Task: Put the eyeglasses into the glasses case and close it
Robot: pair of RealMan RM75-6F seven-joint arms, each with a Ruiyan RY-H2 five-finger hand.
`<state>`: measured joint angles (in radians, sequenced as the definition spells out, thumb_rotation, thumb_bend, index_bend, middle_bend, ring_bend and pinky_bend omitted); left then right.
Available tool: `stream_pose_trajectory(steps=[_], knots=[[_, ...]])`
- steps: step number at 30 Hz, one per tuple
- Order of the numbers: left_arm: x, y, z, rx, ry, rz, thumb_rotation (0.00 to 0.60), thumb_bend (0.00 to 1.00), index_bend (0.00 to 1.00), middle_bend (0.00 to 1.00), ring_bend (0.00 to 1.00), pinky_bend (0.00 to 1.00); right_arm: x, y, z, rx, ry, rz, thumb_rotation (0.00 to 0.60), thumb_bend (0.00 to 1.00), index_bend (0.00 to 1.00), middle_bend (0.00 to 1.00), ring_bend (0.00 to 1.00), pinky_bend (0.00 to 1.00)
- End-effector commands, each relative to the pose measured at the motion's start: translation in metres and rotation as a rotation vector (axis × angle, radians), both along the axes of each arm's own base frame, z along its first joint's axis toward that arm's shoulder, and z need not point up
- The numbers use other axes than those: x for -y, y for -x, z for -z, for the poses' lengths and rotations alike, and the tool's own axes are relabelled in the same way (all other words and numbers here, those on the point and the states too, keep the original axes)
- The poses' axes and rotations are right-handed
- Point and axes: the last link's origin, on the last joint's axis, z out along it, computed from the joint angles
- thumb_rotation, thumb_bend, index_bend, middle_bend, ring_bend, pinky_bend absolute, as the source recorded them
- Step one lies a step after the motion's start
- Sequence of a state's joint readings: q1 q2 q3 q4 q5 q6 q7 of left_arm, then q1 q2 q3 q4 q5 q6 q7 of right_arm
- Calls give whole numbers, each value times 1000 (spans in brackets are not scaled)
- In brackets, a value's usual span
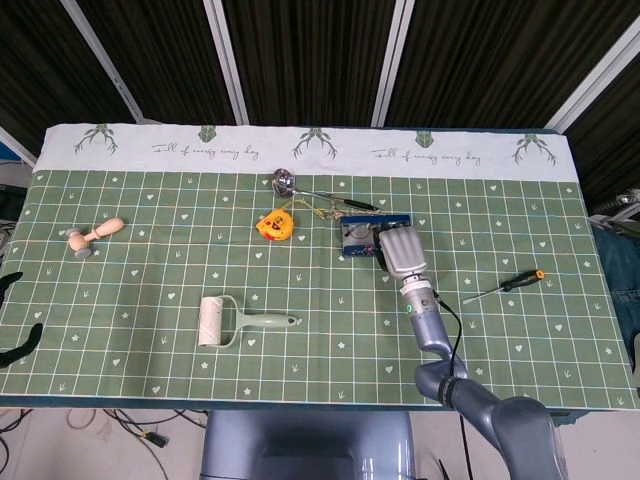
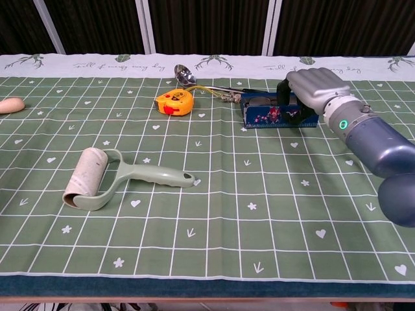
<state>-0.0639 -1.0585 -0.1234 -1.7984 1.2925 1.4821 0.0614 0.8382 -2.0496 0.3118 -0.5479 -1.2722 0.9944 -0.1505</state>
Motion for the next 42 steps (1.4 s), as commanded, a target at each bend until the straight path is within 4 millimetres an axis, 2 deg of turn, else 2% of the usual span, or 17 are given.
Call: stream_pose_trajectory(steps=[1, 20, 26, 36, 42], knots=[[0, 0, 0, -1, 2, 0, 600, 311, 167, 0, 0, 0, 0, 1, 0, -7, -6, 1, 600, 498, 534, 421, 501, 615], [0, 0, 0, -1, 13, 0, 600, 311, 170, 0, 0, 0, -6, -2, -3, 10, -19, -10, 600, 578, 713, 421, 500, 628], [0, 0, 0, -2, 11, 0, 600, 311, 172, 0, 0, 0, -11, -9, -14, 25, 0, -46, 600, 584, 725, 420, 496, 628], [2, 0, 0, -5, 11, 3, 600, 310, 175, 0, 0, 0, -47, -33, -51, 10, -23, -138, 600, 584, 741, 405, 479, 624], [2, -1, 0, -9, 7, 5, 600, 310, 177, 0, 0, 0, -52, -41, -58, -24, -56, -128, 600, 584, 761, 365, 419, 586]])
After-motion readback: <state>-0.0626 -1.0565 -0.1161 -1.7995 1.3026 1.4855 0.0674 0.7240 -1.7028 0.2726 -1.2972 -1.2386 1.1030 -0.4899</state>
